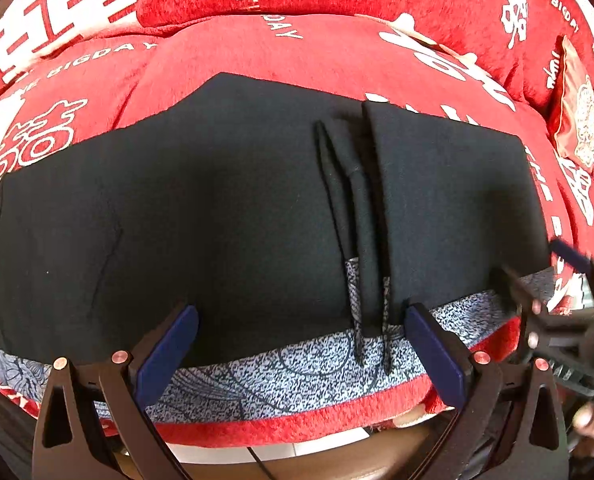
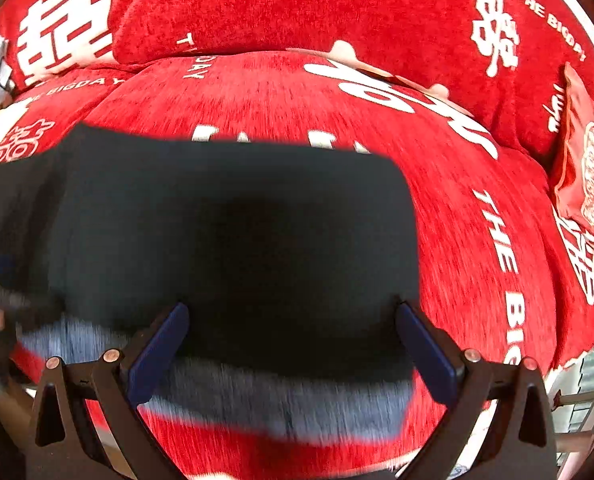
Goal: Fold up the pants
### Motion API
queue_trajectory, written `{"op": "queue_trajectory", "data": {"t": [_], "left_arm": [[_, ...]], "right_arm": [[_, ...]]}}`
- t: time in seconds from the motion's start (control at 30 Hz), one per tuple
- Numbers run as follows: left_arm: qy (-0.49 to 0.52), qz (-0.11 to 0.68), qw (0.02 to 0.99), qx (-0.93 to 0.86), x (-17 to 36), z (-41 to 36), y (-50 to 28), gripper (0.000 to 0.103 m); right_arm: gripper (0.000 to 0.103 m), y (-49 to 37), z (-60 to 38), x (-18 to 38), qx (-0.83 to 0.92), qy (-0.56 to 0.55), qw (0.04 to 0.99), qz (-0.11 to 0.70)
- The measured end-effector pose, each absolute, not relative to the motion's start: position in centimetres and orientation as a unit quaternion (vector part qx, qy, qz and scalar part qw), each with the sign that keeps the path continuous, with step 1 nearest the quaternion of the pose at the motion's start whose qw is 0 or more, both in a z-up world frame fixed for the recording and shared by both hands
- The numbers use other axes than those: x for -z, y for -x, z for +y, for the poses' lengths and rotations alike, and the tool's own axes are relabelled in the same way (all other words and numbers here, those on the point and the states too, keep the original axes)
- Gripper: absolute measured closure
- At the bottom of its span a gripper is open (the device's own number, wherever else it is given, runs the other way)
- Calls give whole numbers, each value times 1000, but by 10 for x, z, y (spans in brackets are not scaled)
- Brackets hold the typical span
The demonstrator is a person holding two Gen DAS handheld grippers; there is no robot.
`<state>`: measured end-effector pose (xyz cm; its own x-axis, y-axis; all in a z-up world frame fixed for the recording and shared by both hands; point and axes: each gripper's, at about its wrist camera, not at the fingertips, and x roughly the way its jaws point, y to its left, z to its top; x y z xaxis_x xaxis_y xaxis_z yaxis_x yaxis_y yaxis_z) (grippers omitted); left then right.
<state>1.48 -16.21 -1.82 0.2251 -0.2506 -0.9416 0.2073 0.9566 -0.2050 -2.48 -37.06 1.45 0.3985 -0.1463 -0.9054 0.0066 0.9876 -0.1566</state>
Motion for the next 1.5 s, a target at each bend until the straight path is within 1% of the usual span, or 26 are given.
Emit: {"op": "queue_trajectory", "data": {"t": [0.13,0.3,0.4,0.53,0.57,0.63,0.83,1.1,1.17,1.3,1.4,1.5], "left_arm": [[6,598,792,126,8,-146,-11,0],[17,593,799,102,7,-121,-8,0],[17,595,799,81,12,-109,-8,0],[10,592,805,50,17,-94,-8,0],[11,592,804,45,18,-89,-9,0],[15,593,805,36,21,-78,-9,0],[27,601,799,18,36,-59,-13,0],[5,587,810,12,32,-54,-11,0],[7,570,821,5,21,-40,-7,0],[18,554,831,-42,15,-1,-9,0],[39,560,824,-75,25,33,-12,0],[51,571,814,-92,37,58,-11,0]], "right_arm": [[0,33,-380,-23,54,40,827,557],[0,0,-359,-43,42,19,850,524],[0,-31,-333,-35,34,12,853,521],[0,-62,-297,-7,31,-5,844,535],[0,-64,-290,0,46,2,844,535],[0,-54,-286,0,65,-4,858,510],[0,-8,-295,-3,48,-40,855,514],[0,49,-289,-8,49,-12,858,511],[0,48,-279,-16,32,-8,854,519],[0,41,-241,-34,-13,42,874,483],[0,28,-200,-30,-65,90,869,482],[0,15,-165,-10,-104,119,853,496]]}}
